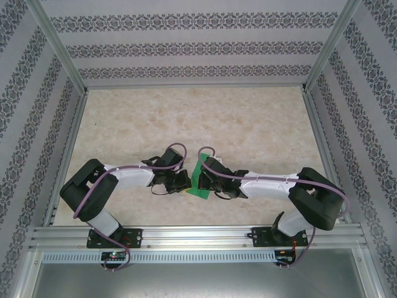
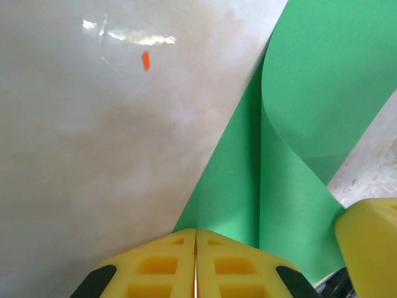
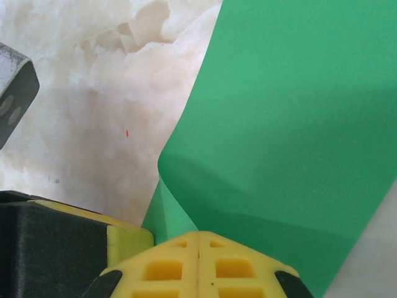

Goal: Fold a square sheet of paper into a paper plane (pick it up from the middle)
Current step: Fold the triangle a second time at the center of the table.

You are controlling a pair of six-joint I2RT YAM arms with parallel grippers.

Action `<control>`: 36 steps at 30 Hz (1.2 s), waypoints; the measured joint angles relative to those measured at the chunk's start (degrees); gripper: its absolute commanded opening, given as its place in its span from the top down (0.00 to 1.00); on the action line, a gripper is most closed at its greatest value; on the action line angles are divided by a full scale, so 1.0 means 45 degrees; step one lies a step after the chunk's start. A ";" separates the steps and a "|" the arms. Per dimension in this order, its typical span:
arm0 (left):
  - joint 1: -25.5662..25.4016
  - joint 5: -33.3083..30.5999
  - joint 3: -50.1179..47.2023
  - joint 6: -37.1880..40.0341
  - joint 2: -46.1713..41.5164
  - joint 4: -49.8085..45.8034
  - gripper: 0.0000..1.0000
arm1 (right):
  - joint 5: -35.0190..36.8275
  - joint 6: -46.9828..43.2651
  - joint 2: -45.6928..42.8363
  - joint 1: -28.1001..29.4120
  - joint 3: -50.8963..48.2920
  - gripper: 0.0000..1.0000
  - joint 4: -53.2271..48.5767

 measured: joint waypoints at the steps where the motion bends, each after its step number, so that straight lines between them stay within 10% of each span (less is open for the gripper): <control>1: 0.0000 -0.0044 0.0058 0.0053 0.0034 -0.0083 0.91 | -0.0170 -0.0151 -0.0010 -0.0151 -0.0005 0.99 0.0005; 36: 0.0000 -0.0243 0.1001 0.1073 0.0602 -0.1005 0.90 | -0.3449 -0.3570 0.1243 -0.2968 -0.0170 0.98 0.0631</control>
